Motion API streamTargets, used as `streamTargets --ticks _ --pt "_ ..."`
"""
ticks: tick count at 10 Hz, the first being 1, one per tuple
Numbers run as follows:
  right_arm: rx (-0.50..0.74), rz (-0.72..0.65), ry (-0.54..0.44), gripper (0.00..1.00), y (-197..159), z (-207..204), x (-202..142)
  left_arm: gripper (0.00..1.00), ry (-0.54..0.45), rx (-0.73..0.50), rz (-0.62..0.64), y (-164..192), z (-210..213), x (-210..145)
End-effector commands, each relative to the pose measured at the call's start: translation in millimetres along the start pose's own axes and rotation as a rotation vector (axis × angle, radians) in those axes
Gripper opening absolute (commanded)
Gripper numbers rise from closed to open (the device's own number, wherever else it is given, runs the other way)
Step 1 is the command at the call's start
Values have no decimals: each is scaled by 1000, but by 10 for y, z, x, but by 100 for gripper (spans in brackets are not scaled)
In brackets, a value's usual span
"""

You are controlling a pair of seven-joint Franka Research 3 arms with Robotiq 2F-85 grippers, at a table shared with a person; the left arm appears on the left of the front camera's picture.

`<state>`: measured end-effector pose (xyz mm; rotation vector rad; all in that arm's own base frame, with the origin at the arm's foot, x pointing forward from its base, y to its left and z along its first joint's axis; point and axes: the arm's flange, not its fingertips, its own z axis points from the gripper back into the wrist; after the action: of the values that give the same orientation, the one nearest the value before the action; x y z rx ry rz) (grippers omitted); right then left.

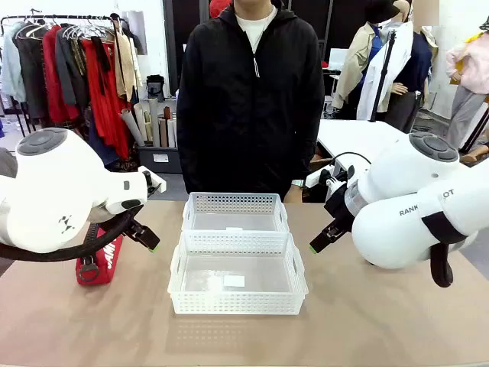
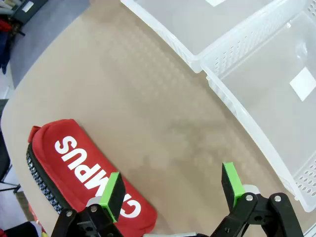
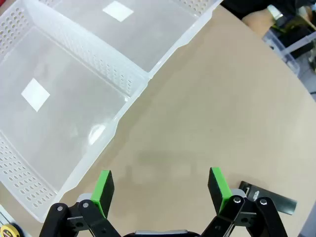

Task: Distribute items into two baskets.
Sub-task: Pick up the Pencil pouch that the person points to.

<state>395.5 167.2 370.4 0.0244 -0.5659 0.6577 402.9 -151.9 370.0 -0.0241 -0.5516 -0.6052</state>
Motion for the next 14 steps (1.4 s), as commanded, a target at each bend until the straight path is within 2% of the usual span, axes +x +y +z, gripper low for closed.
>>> streamTargets --ticks 1,14 --pt "0 0 0 100 0 1 1 100 0 0 0 0 1 1" --pt "0 0 0 100 0 1 1 100 0 0 0 0 1 1"
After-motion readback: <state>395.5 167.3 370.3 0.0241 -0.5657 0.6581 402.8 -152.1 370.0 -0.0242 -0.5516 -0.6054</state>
